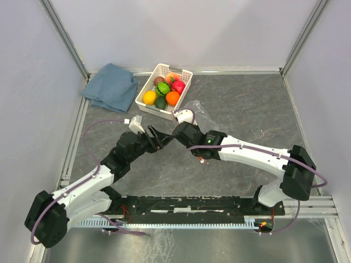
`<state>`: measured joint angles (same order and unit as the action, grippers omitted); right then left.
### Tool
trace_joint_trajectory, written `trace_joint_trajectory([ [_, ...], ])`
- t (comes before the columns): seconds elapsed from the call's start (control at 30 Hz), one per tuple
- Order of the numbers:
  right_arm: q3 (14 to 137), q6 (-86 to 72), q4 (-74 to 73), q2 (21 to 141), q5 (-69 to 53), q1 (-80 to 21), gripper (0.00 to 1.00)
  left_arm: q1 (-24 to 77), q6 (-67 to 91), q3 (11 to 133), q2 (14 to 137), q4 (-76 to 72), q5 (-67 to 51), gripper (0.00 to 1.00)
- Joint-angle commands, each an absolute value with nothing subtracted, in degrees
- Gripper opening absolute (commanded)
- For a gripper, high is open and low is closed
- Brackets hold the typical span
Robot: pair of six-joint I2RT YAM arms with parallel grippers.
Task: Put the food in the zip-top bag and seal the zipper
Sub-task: Pick up the zipper food storage bag at the center of the board, then open the zipper of the food storage bag at the center of the board.
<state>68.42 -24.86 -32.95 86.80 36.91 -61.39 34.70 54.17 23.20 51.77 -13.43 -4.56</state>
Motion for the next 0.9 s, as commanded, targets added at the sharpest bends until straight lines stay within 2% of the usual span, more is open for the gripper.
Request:
trace_joint_trajectory([
  [0.0, 68.19, -26.38, -28.66, 84.65, 33.77, -61.39, 0.02, 37.13, 55.83, 26.76, 54.31, -20.14, -2.18, 0.77],
  [0.27, 68.74, -26.48, -28.48, 85.14, 32.26, -61.43, 0.02, 41.08, 53.35, 29.77, 60.59, -20.92, 1.56, 0.76],
  [0.4, 68.84, -26.28, -28.73, 84.81, 32.26, -61.41, 0.02, 41.64, 51.97, 30.58, 63.34, -20.99, 3.84, 0.68],
  [0.7, 69.09, -25.08, -30.78, 83.42, 35.85, -61.45, 0.02, 42.27, 50.20, 31.52, 67.31, -21.05, 3.05, 0.31],
  [0.87, 68.96, -24.82, -32.47, 82.56, 39.85, -61.44, 0.02, 42.36, 48.63, 31.60, 66.45, -17.33, 4.73, 0.16],
])
